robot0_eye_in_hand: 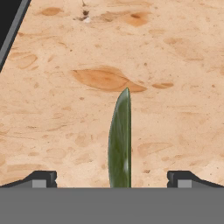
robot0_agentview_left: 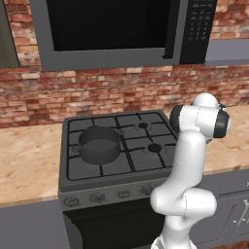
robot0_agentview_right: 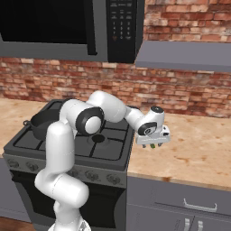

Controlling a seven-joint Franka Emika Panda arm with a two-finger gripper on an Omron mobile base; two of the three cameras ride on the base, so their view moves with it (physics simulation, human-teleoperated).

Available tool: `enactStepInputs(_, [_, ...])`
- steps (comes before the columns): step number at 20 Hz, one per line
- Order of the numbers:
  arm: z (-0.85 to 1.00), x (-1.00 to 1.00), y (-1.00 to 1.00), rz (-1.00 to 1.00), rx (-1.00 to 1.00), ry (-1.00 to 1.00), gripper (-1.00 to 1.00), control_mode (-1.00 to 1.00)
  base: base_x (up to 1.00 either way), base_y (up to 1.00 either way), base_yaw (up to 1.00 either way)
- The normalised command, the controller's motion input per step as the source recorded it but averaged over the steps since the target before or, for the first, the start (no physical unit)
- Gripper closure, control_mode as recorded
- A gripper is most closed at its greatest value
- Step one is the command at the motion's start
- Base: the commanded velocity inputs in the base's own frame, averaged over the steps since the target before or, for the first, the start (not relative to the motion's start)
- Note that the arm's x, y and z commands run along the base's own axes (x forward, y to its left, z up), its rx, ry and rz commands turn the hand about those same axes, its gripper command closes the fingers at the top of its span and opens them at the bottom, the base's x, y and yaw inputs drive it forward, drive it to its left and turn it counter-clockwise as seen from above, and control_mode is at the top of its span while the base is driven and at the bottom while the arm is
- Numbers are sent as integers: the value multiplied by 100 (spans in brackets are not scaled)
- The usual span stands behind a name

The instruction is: Turn on the burner for the pot on the stove. Wait thirty seconds for the pot to heat up. Then add the lemon wedge to the pot.

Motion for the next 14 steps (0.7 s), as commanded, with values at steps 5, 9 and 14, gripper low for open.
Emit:
enactStepInputs(5, [0,0,0,0,0,0,-100,-100,0,0,0])
enactStepInputs(9, [0,0,0,0,0,0,-100,-100,0,0,0])
enactStepInputs(14, [0,0,0,0,0,0,-100,-100,0,0,0])
